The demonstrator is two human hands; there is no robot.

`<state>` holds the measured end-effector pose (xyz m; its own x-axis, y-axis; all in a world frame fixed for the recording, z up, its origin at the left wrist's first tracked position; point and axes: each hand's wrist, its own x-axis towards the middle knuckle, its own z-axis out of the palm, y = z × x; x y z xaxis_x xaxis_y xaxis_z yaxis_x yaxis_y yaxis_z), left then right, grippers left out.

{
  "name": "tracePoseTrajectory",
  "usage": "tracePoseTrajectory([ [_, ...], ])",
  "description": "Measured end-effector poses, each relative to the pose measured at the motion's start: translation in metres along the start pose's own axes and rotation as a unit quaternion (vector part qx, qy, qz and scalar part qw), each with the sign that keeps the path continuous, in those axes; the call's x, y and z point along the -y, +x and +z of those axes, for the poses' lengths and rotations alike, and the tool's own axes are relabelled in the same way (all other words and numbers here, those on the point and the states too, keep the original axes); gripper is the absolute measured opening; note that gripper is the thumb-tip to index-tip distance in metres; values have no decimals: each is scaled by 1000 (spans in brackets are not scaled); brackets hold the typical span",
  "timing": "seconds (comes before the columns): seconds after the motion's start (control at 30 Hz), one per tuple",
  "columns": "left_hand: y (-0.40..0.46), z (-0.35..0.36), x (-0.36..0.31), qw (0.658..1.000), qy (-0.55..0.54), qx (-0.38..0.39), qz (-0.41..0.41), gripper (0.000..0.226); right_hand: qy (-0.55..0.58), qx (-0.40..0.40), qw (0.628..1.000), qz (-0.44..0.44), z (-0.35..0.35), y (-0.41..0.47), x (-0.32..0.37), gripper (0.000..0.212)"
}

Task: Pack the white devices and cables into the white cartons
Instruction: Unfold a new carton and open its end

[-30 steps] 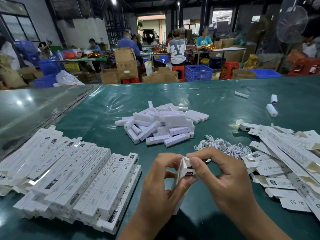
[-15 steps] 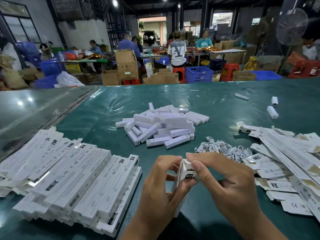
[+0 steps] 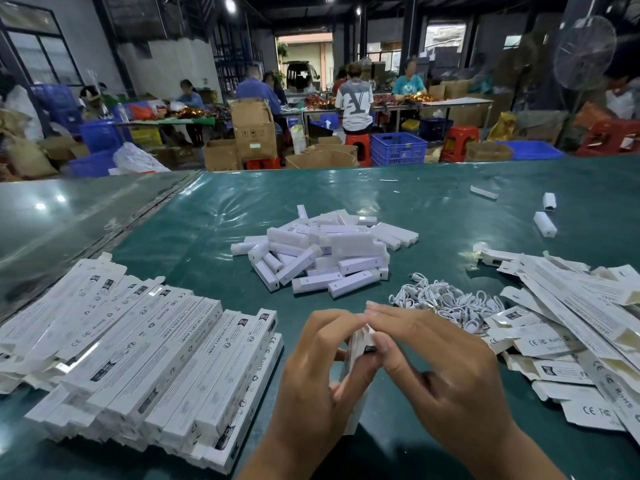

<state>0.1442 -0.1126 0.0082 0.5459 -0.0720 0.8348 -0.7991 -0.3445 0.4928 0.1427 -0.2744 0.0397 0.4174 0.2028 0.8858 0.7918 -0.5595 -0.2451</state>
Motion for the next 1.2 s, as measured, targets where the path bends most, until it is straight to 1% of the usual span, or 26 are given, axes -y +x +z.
tracePoseTrajectory([
  [0.13,0,1,-3,1000,-8,-1,-23,34,33,-12,999,40,-2,3,-1,23],
  [0.37,1,0,-3,1000,3,12,-1,35,62,-24,995,75,-1,2,0,19],
  [0.5,1,0,-2,1000,6,10,7,36,53,-23,996,62,0,1,1,20],
  [0.63,1,-1,-2,999,13,10,32,37,34,-8,999,24,0,1,0,22],
  [0.7,2,-1,-1,999,21,13,40,33,31,-4,999,14,-1,1,0,24],
  [0.8,2,-1,-1,998,38,12,40,28,39,0,999,22,-3,2,-1,35],
  [0.97,2,-2,2,999,33,5,34,24,82,32,996,-6,-2,-2,-5,37],
  [1.03,2,-3,-1,1000,2,-1,-8,26,90,32,995,-2,-1,-4,-6,40],
  [1.1,0,-3,-4,995,-44,6,-84,31,94,29,995,6,0,-4,-7,38],
  [1.13,-1,-3,-2,992,-53,24,-116,36,94,30,995,11,1,-5,-8,34],
  [1.17,-2,-4,1,987,-47,60,-142,42,94,29,995,23,3,-5,-9,28],
  [1.2,-3,-6,5,978,-29,115,-169,48,95,25,994,49,5,-4,-11,21],
])
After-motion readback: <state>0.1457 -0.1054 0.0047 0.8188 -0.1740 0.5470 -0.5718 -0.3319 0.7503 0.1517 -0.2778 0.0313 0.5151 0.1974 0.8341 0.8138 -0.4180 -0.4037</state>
